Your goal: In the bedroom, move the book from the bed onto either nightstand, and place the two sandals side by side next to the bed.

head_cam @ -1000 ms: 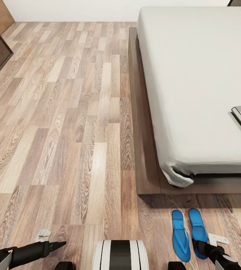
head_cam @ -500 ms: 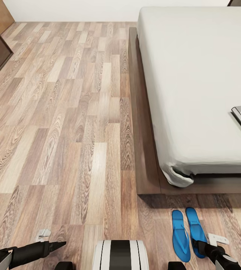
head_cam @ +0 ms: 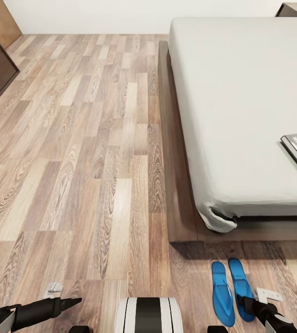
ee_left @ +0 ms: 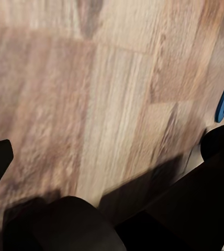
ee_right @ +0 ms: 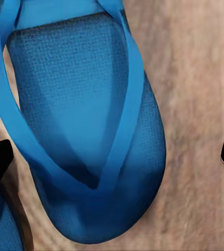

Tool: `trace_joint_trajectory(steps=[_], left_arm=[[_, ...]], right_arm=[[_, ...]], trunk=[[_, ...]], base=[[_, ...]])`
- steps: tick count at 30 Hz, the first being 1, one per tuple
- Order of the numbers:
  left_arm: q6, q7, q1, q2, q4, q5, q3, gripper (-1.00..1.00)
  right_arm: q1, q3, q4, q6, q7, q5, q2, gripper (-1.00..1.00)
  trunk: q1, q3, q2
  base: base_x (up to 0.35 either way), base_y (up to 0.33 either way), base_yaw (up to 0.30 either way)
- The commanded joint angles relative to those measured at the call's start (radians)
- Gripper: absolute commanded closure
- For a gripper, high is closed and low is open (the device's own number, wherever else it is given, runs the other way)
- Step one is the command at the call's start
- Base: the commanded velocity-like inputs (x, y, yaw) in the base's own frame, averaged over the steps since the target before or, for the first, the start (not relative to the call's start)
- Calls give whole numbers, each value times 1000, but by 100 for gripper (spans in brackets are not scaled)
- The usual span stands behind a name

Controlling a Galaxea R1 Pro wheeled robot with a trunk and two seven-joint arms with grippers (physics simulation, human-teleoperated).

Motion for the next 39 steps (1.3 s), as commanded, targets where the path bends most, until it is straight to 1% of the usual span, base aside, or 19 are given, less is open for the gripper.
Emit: trace_joint_trajectory(steps=[1, 15, 20, 23, 27, 28, 29, 30, 31, 32, 34, 35, 36, 37, 38, 39], left_arm=[[11, -3, 0, 0, -1, 10, -8, -100], [11, -3, 0, 0, -2, 10, -9, -100], [11, -3, 0, -3, -1, 10, -9, -100], [11, -2, 0, -5, -1, 10, -9, -100], [11, -1, 0, -6, -1, 10, -9, -100], [11, -1, 0, -6, -1, 10, -9, -100], [11, -1, 0, -6, -1, 10, -9, -100], [11, -1, 0, -6, -1, 10, -9, -100], [11, -1, 0, -6, -1, 10, -9, -100], [11, -1, 0, -6, -1, 10, -9, -100], [11, -1, 0, -11, -1, 10, -9, -100], [11, -1, 0, -14, -1, 10, -9, -100], [11, -1, 0, -16, 0, 10, -9, -100], [11, 0, 0, -16, 0, 10, -9, -100], [10, 0, 0, -17, 3, 11, -9, -100], [8, 0, 0, -18, 22, 11, -9, -100]], right_arm=[[0, -4, 1, -3, 8, -10, 0, -100], [0, -5, -3, -3, 9, -10, 0, -100], [0, -7, -33, -3, 16, -13, -1, -100], [0, -9, -89, 2, 19, -15, -6, -100], [1, -11, -125, 5, 23, -22, -12, -100], [2, -11, -130, 5, 30, -26, -19, -100], [3, -12, -133, 6, 49, -33, -34, -100], [4, -12, -134, 6, 85, -47, -59, -100], [4, -12, -135, 7, 110, -59, -72, -100], [4, -13, -131, 7, 174, -90, -100, -100], [4, -12, -90, 7, 331, -180, -151, -100], [5, -12, -25, 7, 452, -252, -180, -100], [5, -12, 29, 7, 526, -293, -194, -100], [5, -12, 56, 7, 561, -309, -201, -100], [5, -13, 105, 7, 628, -334, -210, -100], [5, -13, 163, 7, 717, -356, -219, -100]], trunk=[[-1, 3, 0], [-7, 58, 3], [-9, 77, 5], [-10, 89, 5], [-12, 104, 6], [-13, 108, 6], [-13, 112, 7], [-14, 116, 7], [-14, 119, 7], [-15, 123, 7], [-15, 131, 8], [-16, 135, 8], [-16, 139, 8], [-17, 143, 8], [-17, 147, 9], [-18, 150, 9]], base=[[0, 0, 0], [0, 0, 0], [0, 0, 0], [0, 0, 0], [0, 0, 0], [0, 0, 0], [0, 0, 0], [0, 0, 0], [0, 0, 0], [0, 0, 0], [0, 0, 0], [0, 0, 0], [0, 0, 0], [0, 0, 0], [0, 0, 0], [0, 0, 0]])
